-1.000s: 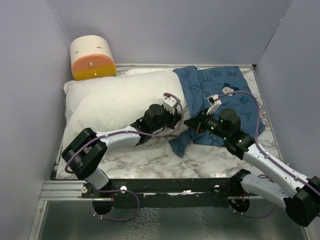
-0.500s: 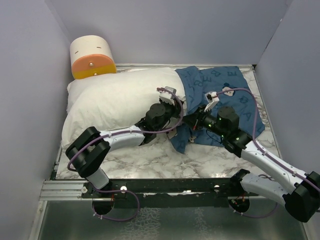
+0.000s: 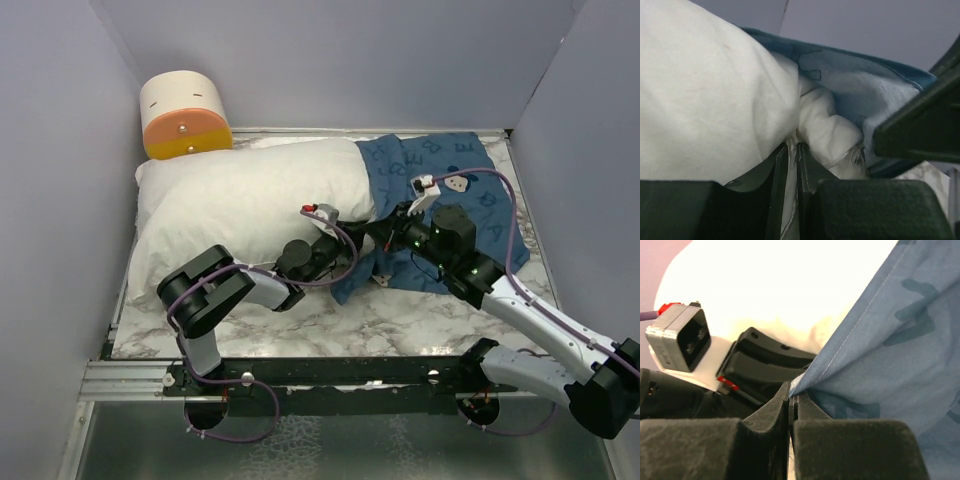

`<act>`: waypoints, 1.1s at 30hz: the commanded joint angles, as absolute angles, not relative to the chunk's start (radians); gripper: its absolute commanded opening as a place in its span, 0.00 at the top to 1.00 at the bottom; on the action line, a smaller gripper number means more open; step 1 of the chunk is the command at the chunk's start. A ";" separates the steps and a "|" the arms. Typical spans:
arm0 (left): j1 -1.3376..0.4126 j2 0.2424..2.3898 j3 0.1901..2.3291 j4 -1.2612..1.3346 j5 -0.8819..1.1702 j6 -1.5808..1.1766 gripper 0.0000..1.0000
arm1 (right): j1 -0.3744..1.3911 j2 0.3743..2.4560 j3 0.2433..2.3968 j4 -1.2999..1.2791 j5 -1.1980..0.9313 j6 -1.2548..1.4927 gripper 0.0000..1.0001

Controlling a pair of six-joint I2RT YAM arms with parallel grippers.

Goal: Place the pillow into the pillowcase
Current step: Stuff the pillow into the pillowcase.

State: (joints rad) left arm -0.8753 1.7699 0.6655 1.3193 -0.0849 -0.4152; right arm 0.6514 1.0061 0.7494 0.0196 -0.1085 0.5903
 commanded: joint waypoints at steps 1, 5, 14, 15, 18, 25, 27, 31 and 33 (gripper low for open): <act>-0.875 1.717 0.547 1.408 0.158 -0.436 0.71 | 0.676 0.921 0.803 0.038 -0.022 0.553 0.99; -0.861 1.550 0.529 1.139 0.208 -0.311 0.56 | 0.669 0.838 0.732 -0.052 0.055 0.531 0.99; -0.861 1.278 0.627 0.515 0.262 -0.055 0.51 | 0.667 0.763 0.608 -0.100 0.039 0.579 0.99; -0.861 1.258 0.627 0.489 0.275 -0.056 0.51 | 0.667 0.762 0.606 -0.100 0.037 0.578 0.99; -0.862 1.201 0.619 0.458 0.318 -0.110 0.51 | 0.667 0.768 0.607 -0.098 0.031 0.574 0.99; -0.912 1.253 0.606 0.647 0.401 -0.557 0.95 | 0.667 0.763 0.595 -0.091 0.024 0.578 0.99; -0.940 1.305 0.623 0.637 0.342 -0.564 0.98 | 0.667 0.763 0.590 -0.086 0.017 0.583 0.99; -0.946 1.423 0.675 0.611 0.264 -0.501 0.99 | 0.667 0.757 0.594 -0.086 0.000 0.592 0.99; -0.939 1.483 0.721 0.574 0.212 -0.458 0.99 | 0.667 0.745 0.602 -0.094 0.000 0.591 0.99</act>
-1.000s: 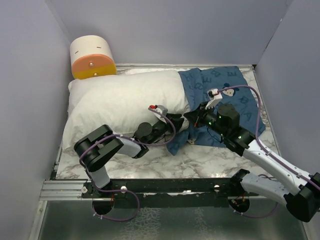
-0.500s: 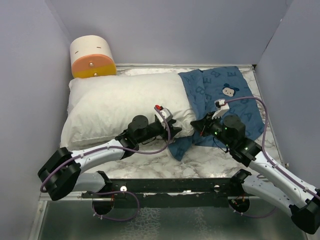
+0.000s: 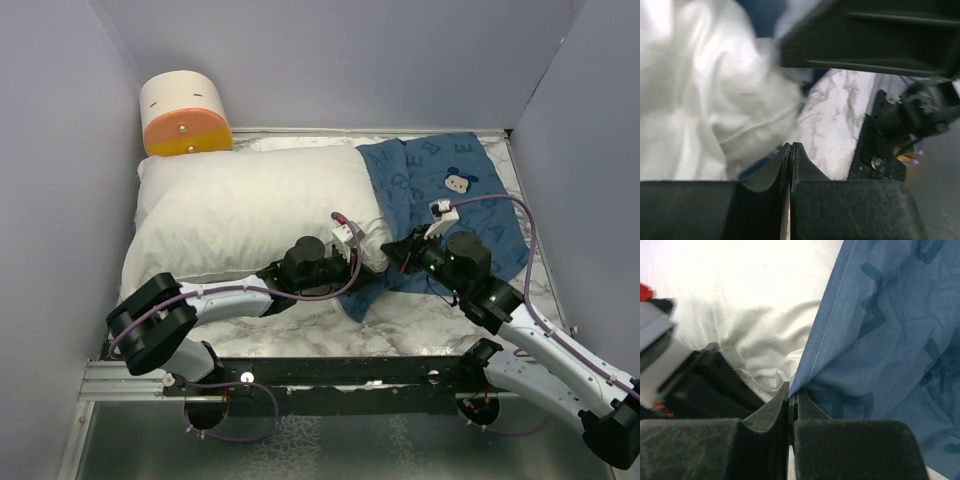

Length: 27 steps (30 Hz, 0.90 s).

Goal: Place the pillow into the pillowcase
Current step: Stuff the pillow into the pillowcase.

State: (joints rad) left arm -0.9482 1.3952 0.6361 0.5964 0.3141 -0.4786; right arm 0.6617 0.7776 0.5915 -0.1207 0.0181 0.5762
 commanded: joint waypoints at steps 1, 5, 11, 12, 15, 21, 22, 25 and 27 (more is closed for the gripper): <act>-0.931 1.517 0.743 0.562 0.181 -0.444 0.99 | 0.667 0.735 0.606 -0.098 -0.001 0.588 0.99; -0.869 1.583 0.814 0.626 0.111 -0.421 0.99 | 0.667 0.715 0.622 -0.121 -0.021 0.583 0.99; -0.840 1.635 0.894 0.773 0.144 -0.418 0.99 | 0.667 0.667 0.596 -0.141 -0.044 0.578 0.99; -0.840 1.641 0.898 0.801 0.154 -0.424 0.99 | 0.667 0.659 0.588 -0.141 -0.050 0.576 0.99; -0.840 1.655 0.901 0.871 0.162 -0.463 0.99 | 0.667 0.645 0.575 -0.145 -0.078 0.566 0.99; -0.841 1.690 0.908 1.023 0.096 -0.529 1.00 | 0.667 0.661 0.566 -0.041 -0.251 0.543 0.99; -0.841 1.690 0.918 1.042 0.081 -0.530 1.00 | 0.667 0.672 0.572 -0.034 -0.259 0.546 0.99; -0.840 1.737 0.956 1.087 0.045 -0.533 1.00 | 0.667 0.701 0.588 -0.012 -0.279 0.553 0.99; -0.840 1.751 0.989 1.114 0.022 -0.538 1.00 | 0.667 0.722 0.605 -0.005 -0.289 0.556 0.99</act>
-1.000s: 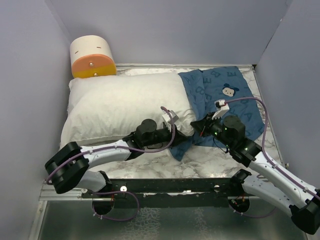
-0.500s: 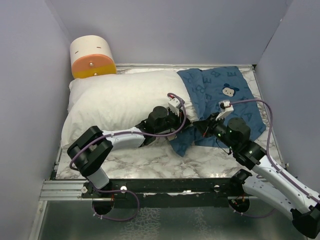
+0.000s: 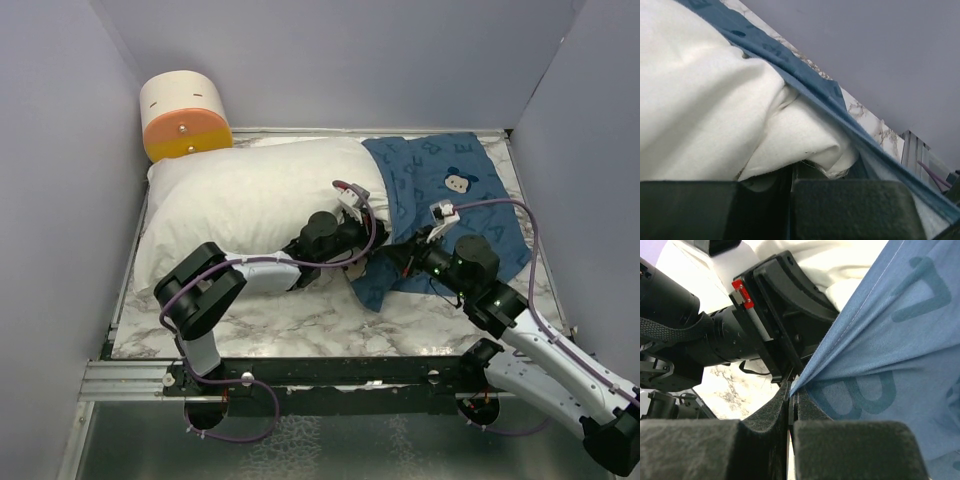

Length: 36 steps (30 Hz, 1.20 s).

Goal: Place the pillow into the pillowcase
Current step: Stuff the pillow into the pillowcase.

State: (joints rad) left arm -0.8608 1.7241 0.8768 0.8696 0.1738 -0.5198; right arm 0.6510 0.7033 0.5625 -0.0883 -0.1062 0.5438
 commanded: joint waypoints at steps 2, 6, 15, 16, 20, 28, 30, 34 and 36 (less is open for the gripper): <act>-0.841 1.757 1.010 1.134 -0.013 -0.547 1.00 | 0.668 0.735 0.618 -0.006 -0.286 0.552 0.99; -0.841 1.748 1.011 1.195 -0.088 -0.561 1.00 | 0.667 0.746 0.640 -0.007 -0.275 0.540 0.99; -0.905 1.745 0.939 1.333 -0.322 -0.460 0.99 | 0.669 0.832 0.700 0.093 -0.374 0.578 0.99; -0.907 1.725 0.928 1.341 -0.367 -0.431 0.99 | 0.668 0.835 0.706 0.097 -0.378 0.578 0.99; -0.907 1.655 0.893 1.409 -0.434 -0.340 0.99 | 0.669 0.848 0.726 0.112 -0.399 0.590 0.99; -0.907 1.616 0.871 1.445 -0.002 -0.362 0.97 | 0.669 0.884 0.700 0.187 -0.422 0.655 0.99; -0.900 1.648 0.836 1.436 0.109 -0.414 0.94 | 0.668 0.868 0.661 0.197 -0.401 0.669 0.99; -0.894 1.807 0.726 1.620 0.242 -0.592 0.86 | 0.668 0.817 0.573 0.188 -0.364 0.685 0.97; -0.895 1.900 0.695 1.724 0.315 -0.678 0.77 | 0.668 0.795 0.539 0.160 -0.334 0.686 0.95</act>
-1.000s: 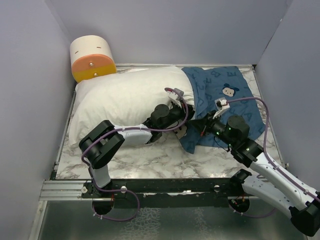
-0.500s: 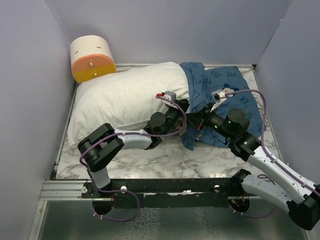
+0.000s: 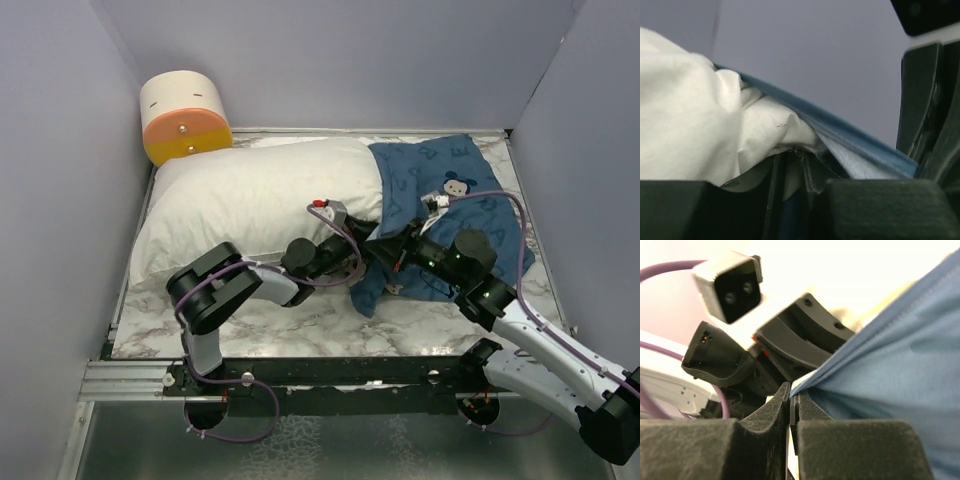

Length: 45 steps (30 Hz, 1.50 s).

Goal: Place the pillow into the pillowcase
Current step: Stuff the pillow into the pillowcase.

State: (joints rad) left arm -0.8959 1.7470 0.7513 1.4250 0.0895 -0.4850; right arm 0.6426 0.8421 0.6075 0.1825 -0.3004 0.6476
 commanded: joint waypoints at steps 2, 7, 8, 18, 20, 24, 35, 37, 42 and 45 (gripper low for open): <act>-0.897 1.977 0.673 1.769 0.379 -0.737 0.68 | 0.667 0.782 0.498 0.132 -0.302 0.688 0.90; -0.905 1.982 0.505 1.773 0.374 -0.694 0.39 | 0.667 0.734 0.424 0.081 -0.247 0.690 0.85; -0.904 1.951 0.458 1.770 0.348 -0.674 0.34 | 0.667 0.728 0.417 0.072 -0.234 0.688 0.83; -0.897 1.406 0.379 0.825 0.196 -0.398 0.24 | 0.664 0.791 0.514 0.023 -0.194 0.559 0.48; -0.896 1.317 0.391 0.687 0.176 -0.353 0.24 | 0.662 0.808 0.534 0.030 -0.220 0.540 0.40; -0.895 1.147 0.424 0.441 0.163 -0.295 0.24 | 0.663 0.819 0.551 0.069 -0.285 0.517 0.34; -0.803 0.996 0.785 -0.038 0.059 -0.311 0.11 | 0.643 0.880 0.782 -0.061 0.055 0.379 0.40; -0.758 1.056 0.910 -0.109 0.077 -0.304 0.10 | 0.600 0.934 0.821 -0.056 0.035 0.385 0.40; -0.654 1.219 1.129 -0.208 0.140 -0.261 0.10 | 0.420 1.049 0.869 0.020 -0.149 0.454 0.40; -0.607 1.333 1.269 -0.277 0.124 -0.203 0.10 | 0.319 1.161 0.937 0.040 -0.242 0.488 0.40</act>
